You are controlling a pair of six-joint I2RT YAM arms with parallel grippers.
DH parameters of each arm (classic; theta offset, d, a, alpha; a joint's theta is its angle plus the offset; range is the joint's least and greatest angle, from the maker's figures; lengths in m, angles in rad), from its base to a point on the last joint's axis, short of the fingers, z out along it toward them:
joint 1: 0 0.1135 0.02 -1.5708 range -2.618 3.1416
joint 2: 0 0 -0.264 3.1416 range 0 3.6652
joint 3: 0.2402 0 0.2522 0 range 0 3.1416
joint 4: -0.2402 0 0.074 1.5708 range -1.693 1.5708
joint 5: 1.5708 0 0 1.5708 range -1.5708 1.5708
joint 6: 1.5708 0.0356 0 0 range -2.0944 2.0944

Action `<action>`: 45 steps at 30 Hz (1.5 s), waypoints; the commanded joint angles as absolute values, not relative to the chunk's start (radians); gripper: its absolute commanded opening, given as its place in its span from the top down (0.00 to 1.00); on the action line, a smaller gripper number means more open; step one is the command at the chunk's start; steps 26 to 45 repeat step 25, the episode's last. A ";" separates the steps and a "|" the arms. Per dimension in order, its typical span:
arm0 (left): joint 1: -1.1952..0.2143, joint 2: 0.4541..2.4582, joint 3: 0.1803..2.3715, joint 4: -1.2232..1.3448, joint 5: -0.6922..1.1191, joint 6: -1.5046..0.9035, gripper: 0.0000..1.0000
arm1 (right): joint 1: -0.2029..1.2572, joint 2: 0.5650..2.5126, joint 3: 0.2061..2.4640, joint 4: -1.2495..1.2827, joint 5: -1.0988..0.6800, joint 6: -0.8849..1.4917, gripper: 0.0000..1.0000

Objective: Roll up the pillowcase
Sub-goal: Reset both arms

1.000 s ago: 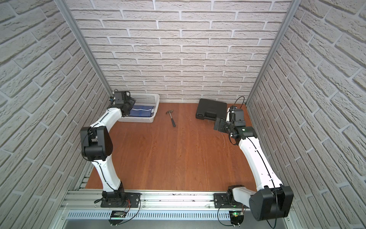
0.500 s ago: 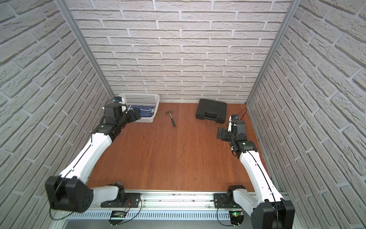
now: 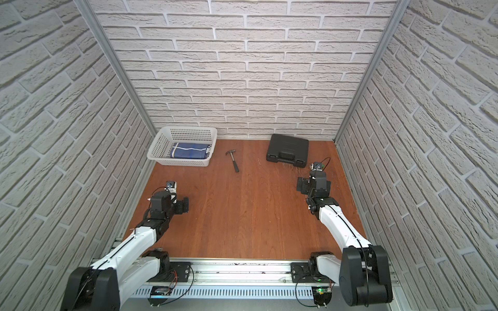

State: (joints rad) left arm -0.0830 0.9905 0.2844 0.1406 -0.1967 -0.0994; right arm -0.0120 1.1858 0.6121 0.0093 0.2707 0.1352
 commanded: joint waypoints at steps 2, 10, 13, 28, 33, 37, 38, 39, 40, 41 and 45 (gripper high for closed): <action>-0.050 1.111 0.327 0.386 -0.185 -0.083 0.02 | -0.015 1.233 0.596 0.179 0.329 0.093 0.01; 0.040 1.354 0.466 0.458 -0.059 -0.057 0.02 | -0.014 1.333 0.574 0.321 0.322 0.060 0.01; 0.049 1.390 0.484 0.488 -0.028 -0.048 0.02 | -0.015 1.336 0.586 0.290 0.280 0.069 0.01; 0.074 1.452 0.540 0.489 0.012 -0.033 0.02 | -0.016 1.377 0.589 0.316 0.290 0.054 0.01; 0.074 1.452 0.540 0.489 0.012 -0.033 0.02 | -0.016 1.377 0.589 0.316 0.290 0.054 0.01; 0.074 1.452 0.540 0.489 0.012 -0.033 0.02 | -0.016 1.377 0.589 0.316 0.290 0.054 0.01; 0.074 1.452 0.540 0.489 0.012 -0.033 0.02 | -0.016 1.377 0.589 0.316 0.290 0.054 0.01; 0.074 1.452 0.540 0.489 0.012 -0.033 0.02 | -0.016 1.377 0.589 0.316 0.290 0.054 0.01; 0.074 1.452 0.540 0.489 0.012 -0.033 0.02 | -0.016 1.377 0.589 0.316 0.290 0.054 0.01; 0.074 1.452 0.540 0.489 0.012 -0.033 0.02 | -0.016 1.377 0.589 0.316 0.290 0.054 0.01; 0.074 1.452 0.540 0.489 0.012 -0.033 0.02 | -0.016 1.377 0.589 0.316 0.290 0.054 0.01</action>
